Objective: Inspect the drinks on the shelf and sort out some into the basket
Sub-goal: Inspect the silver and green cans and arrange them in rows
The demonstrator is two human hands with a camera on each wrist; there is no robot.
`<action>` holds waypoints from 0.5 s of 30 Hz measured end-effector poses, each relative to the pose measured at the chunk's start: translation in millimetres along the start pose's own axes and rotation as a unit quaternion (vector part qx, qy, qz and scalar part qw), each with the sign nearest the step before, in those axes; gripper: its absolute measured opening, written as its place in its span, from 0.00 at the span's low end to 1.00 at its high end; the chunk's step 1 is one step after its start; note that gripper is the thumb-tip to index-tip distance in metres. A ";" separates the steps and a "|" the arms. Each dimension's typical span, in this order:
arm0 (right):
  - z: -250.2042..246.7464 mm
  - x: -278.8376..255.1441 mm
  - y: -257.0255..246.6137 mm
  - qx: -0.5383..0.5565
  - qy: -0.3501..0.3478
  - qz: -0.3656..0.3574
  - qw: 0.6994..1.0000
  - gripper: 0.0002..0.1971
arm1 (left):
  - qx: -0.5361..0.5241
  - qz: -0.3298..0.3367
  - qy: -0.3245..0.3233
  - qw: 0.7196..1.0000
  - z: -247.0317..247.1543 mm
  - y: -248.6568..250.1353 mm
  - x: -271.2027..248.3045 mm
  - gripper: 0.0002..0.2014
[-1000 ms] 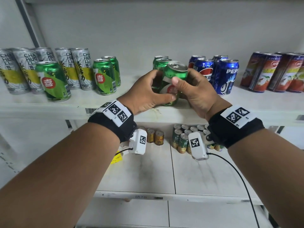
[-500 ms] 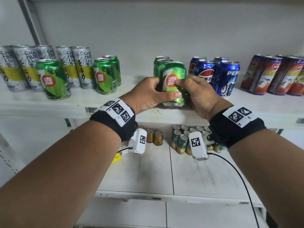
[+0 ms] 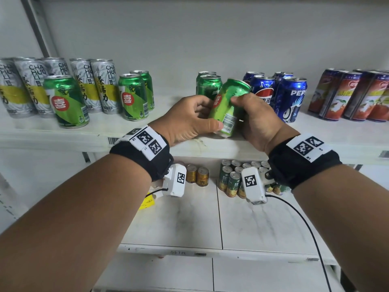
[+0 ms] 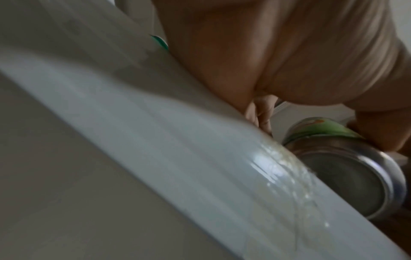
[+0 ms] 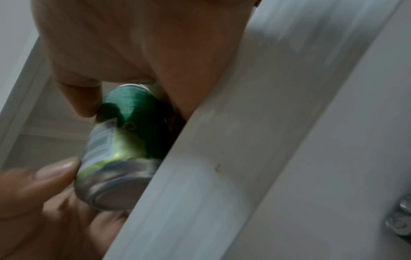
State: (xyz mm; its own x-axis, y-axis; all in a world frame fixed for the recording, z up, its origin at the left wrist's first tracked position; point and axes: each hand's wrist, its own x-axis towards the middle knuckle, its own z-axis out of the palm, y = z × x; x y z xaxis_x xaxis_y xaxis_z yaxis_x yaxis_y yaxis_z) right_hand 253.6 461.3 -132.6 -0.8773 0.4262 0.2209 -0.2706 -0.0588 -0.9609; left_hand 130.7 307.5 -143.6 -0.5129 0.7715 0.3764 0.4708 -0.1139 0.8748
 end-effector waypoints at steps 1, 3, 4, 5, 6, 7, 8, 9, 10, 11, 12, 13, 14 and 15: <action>0.4 0.0 0.3 -0.002 0.004 -0.005 1.000 0.25 | 0.002 0.000 -0.003 1.000 0.3 1.4 -0.6 0.38; 1.5 -1.3 0.8 -0.007 0.004 -0.021 1.000 0.21 | 0.010 -0.003 -0.017 1.000 2.0 3.7 -1.3 0.36; 2.1 -2.1 0.8 -0.008 0.003 -0.028 1.000 0.24 | 0.018 -0.003 -0.024 1.000 2.8 3.9 -1.5 0.36; 3.2 -3.7 0.3 -0.009 0.002 -0.035 0.999 0.29 | 0.029 -0.003 -0.026 0.999 3.6 3.7 -1.4 0.36; 4.0 -4.9 -0.5 -0.008 -0.002 -0.040 0.999 0.33 | 0.038 0.000 -0.021 0.999 3.9 3.1 -1.1 0.37; 4.2 -5.2 -0.6 -0.010 -0.007 -0.041 0.999 0.34 | 0.041 0.003 -0.012 0.999 3.7 2.4 -0.7 0.38; 3.8 -4.9 -1.0 -0.015 -0.014 -0.040 0.999 0.32 | 0.037 0.006 -0.001 0.999 2.9 1.3 -0.3 0.39; 2.8 -4.0 -1.0 -0.019 -0.019 -0.038 0.999 0.28 | 0.029 0.006 0.009 1.000 2.2 0.2 -0.4 0.40; 0.9 -3.3 -1.4 -0.019 -0.021 -0.034 0.999 0.25 | 0.023 0.003 0.014 1.000 1.5 0.1 -0.5 0.40; -1.2 -2.3 -0.8 -0.017 -0.020 -0.029 0.999 0.25 | 0.019 -0.002 0.015 1.000 0.5 0.0 -1.2 0.39; -3.0 -1.8 -0.3 -0.013 -0.020 -0.025 0.999 0.26 | 0.020 -0.004 0.012 1.000 0.1 0.5 -1.8 0.39; -4.1 -1.6 -0.1 -0.011 -0.021 -0.024 0.999 0.26 | 0.024 -0.005 0.009 1.000 0.1 1.1 -2.2 0.38; -4.7 -1.6 -0.4 -0.011 -0.025 -0.025 0.999 0.24 | 0.028 -0.005 0.006 1.000 0.6 1.7 -2.3 0.38; -4.8 -1.4 0.2 -0.011 -0.030 -0.026 0.999 0.22 | 0.032 -0.008 0.003 0.999 1.4 2.3 -1.9 0.39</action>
State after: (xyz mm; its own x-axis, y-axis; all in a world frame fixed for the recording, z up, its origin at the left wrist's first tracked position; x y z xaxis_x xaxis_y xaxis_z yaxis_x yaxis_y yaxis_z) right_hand 256.7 465.1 -133.9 -0.8846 0.3728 0.2803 -0.3085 -0.0169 -0.9511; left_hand 133.7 306.6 -142.7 -0.5249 0.7689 0.3649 0.5077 -0.0613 0.8594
